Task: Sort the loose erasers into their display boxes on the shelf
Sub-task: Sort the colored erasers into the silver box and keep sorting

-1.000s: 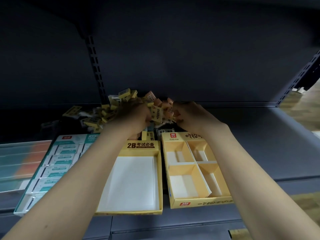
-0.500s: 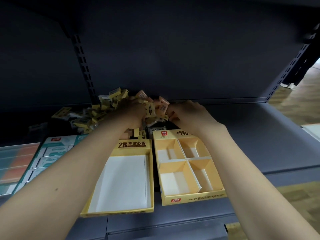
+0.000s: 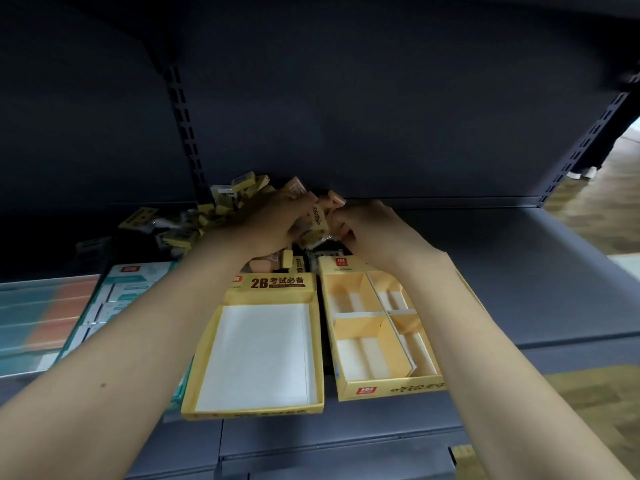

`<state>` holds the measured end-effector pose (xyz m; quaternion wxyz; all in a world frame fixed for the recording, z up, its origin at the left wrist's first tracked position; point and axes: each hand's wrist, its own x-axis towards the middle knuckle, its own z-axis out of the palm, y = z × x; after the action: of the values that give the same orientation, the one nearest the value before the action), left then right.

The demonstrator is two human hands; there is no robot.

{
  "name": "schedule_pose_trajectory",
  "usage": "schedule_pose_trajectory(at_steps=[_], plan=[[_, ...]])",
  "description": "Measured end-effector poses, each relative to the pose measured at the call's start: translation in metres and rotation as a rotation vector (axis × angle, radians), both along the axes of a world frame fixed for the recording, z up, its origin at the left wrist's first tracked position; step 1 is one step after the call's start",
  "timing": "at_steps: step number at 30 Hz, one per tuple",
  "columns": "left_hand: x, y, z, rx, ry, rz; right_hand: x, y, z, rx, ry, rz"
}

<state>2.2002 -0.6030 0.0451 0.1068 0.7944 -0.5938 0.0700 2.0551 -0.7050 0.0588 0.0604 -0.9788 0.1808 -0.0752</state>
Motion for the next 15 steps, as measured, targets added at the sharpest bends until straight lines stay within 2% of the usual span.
schedule_pose_trajectory(at_steps=[5,9,12,15], plan=[[0.003,0.03,0.013,-0.219,0.179,0.02,0.013,0.021,0.008,0.057,-0.044,0.015],[0.007,0.074,0.019,-0.366,0.356,0.107,0.02,0.049,0.011,0.065,-0.172,0.066],[0.009,0.116,0.018,-0.382,0.428,0.204,0.03,0.078,0.005,0.152,-0.285,0.098],[0.016,0.157,0.013,-0.399,0.433,0.207,0.041,0.112,0.004,0.273,-0.401,0.105]])
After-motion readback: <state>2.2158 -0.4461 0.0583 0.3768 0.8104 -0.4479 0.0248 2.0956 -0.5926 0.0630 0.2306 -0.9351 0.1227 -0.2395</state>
